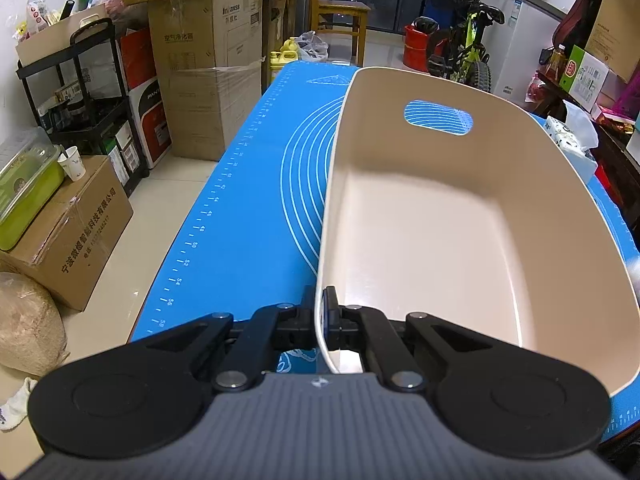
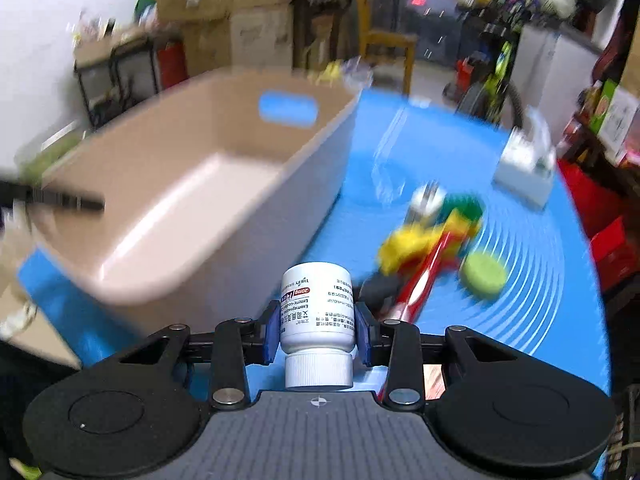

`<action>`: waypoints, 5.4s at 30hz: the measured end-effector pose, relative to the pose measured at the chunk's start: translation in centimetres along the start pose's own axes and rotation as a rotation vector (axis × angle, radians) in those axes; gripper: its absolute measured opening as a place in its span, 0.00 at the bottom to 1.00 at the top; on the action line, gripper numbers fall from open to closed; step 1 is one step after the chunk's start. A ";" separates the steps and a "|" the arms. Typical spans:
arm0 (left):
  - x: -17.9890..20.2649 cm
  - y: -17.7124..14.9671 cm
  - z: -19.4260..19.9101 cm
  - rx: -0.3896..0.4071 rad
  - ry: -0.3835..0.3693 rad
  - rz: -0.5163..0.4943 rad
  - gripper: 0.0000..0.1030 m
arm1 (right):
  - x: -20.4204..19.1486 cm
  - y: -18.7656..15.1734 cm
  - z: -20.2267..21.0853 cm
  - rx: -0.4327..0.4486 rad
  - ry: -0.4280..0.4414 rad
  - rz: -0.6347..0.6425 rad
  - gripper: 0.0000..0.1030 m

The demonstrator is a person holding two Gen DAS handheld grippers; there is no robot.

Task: Organize rigid objects
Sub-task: 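Grasp the white pill bottle with the right gripper and drop it into the basket, then grasp the pink gift box with the right gripper and release it into the basket, then grasp the red toy figure with the right gripper and drop it into the basket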

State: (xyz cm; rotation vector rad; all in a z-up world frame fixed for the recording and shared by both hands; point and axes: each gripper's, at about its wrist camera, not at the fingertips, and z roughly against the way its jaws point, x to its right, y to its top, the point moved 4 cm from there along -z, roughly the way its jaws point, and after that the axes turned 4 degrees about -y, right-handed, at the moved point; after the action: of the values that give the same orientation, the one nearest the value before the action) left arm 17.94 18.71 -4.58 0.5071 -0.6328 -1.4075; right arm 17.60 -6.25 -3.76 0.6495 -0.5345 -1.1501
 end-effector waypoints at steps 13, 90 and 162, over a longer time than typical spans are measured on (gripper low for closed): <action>0.2 0.2 -0.2 -0.036 0.011 -0.040 0.05 | -3.4 10.3 0.4 0.161 0.066 0.023 0.43; 0.4 0.1 -0.2 -0.046 0.003 -0.092 0.05 | 9.0 -2.9 -2.6 -0.201 -0.294 -0.271 0.61; 0.3 0.2 -0.4 -0.043 0.005 -0.098 0.05 | 2.2 9.4 -0.4 0.010 -0.128 -0.182 0.72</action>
State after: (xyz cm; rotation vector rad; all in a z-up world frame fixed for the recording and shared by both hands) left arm 18.38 18.41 -4.70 0.5132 -0.5791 -1.5089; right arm 24.72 -5.77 2.75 0.6458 -0.5988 -1.3679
